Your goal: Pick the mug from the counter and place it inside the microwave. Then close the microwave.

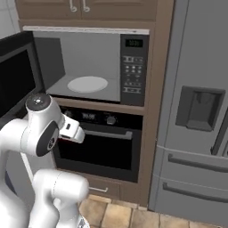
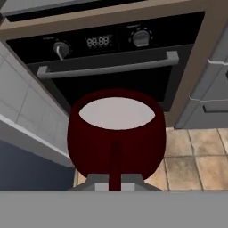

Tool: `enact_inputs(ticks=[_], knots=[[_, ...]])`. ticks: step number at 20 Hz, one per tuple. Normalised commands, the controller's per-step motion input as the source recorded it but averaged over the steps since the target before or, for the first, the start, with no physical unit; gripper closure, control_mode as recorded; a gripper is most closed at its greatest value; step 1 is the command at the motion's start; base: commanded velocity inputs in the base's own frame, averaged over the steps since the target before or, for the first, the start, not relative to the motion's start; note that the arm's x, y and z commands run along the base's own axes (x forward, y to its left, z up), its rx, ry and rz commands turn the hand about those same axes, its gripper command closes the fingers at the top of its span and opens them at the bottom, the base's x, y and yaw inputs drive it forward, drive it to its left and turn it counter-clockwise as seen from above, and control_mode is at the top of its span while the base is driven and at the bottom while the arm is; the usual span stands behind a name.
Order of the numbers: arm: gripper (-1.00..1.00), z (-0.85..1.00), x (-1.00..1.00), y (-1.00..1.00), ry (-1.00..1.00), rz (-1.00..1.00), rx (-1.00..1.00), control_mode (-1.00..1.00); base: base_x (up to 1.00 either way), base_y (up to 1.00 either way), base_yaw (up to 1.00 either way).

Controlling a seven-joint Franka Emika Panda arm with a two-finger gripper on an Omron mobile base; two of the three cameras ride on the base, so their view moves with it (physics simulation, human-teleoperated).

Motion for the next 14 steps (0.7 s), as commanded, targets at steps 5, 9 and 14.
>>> enact_inputs(ticks=[5, 9, 14], knots=[[1.00, 0.00, 0.00, 0.00, 0.00, 0.00, 0.00, 1.00, 0.60, 0.16, -0.16], [1.00, 0.00, 0.00, 0.00, 0.00, 0.00, 0.00, 1.00, 0.23, 0.35, -0.15], [1.00, 0.00, 0.00, 0.00, 0.00, 0.00, 0.00, 1.00, 0.00, 0.51, -0.04]])
